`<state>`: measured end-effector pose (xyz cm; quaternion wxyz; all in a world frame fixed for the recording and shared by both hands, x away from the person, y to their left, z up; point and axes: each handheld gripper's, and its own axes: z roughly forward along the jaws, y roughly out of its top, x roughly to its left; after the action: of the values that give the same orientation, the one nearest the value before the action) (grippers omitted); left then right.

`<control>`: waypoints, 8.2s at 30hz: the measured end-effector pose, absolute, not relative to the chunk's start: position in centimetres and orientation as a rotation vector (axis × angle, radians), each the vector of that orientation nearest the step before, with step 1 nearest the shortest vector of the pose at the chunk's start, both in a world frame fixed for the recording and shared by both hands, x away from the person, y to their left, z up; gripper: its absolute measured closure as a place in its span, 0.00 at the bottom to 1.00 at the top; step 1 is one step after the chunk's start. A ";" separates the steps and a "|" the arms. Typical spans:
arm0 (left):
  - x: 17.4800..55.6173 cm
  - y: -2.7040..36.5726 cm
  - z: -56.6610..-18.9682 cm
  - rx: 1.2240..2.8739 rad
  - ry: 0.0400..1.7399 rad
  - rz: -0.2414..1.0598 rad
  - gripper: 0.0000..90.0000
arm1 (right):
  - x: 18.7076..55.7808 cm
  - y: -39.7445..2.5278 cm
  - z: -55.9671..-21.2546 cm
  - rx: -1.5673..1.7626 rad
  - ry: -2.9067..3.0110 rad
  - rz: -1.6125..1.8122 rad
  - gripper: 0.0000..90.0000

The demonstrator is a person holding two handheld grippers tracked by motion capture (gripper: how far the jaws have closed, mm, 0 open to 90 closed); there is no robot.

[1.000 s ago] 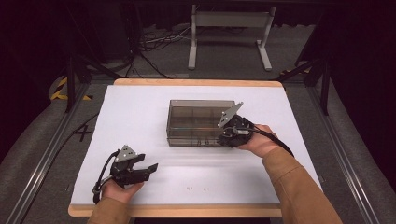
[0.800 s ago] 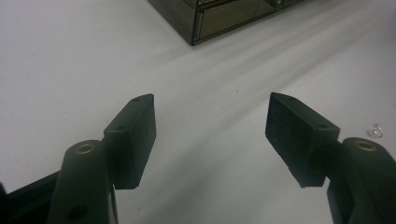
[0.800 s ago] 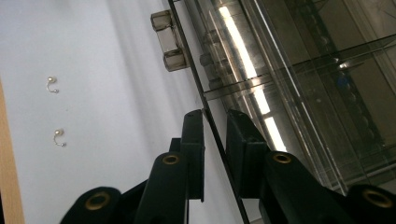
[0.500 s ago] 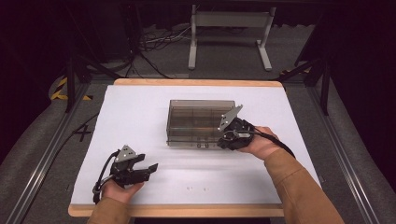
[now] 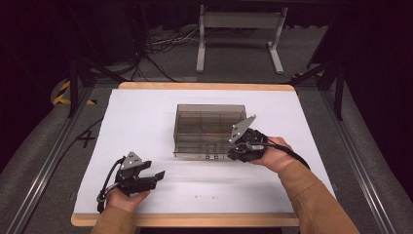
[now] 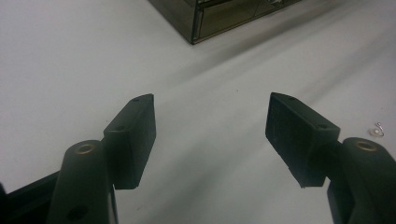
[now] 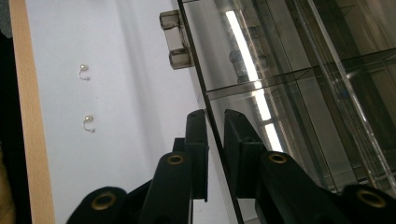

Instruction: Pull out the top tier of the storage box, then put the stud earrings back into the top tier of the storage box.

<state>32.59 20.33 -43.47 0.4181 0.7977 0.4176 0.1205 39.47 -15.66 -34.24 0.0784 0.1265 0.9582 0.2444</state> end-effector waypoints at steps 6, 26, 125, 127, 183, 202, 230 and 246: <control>32.6 20.3 -43.5 2.003 1.047 0.305 0.38 | 38.8 -15.6 -34.3 0.357 2.870 0.745 0.90; 32.6 20.3 -43.5 2.003 1.050 0.304 0.38 | 37.9 -15.7 -34.7 0.337 2.875 0.722 0.90; 32.6 20.3 -43.5 2.006 1.042 0.305 0.38 | 32.2 -8.5 -41.1 0.330 2.872 0.977 0.79; 32.6 20.3 -43.5 2.005 1.043 0.303 0.38 | 32.1 -8.2 -41.3 0.325 2.877 0.981 0.79; 32.5 20.3 -43.4 2.005 1.042 0.305 0.38 | 31.7 -6.9 -42.2 0.362 2.890 0.957 0.94; 32.5 20.3 -43.4 2.005 1.042 0.305 0.38 | 31.9 -7.8 -39.4 0.362 2.865 0.997 0.94; 32.5 20.3 -43.4 2.001 1.043 0.302 0.38 | 32.8 -8.7 -35.4 0.364 2.819 1.027 0.94; 32.5 20.3 -43.4 2.001 1.042 0.301 0.38 | 33.5 -9.0 -33.7 0.365 2.808 1.065 0.94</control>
<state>32.51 20.30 -43.45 0.4194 0.7981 0.4156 0.1201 33.47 -8.99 -33.68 0.0583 0.1205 0.9265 0.3516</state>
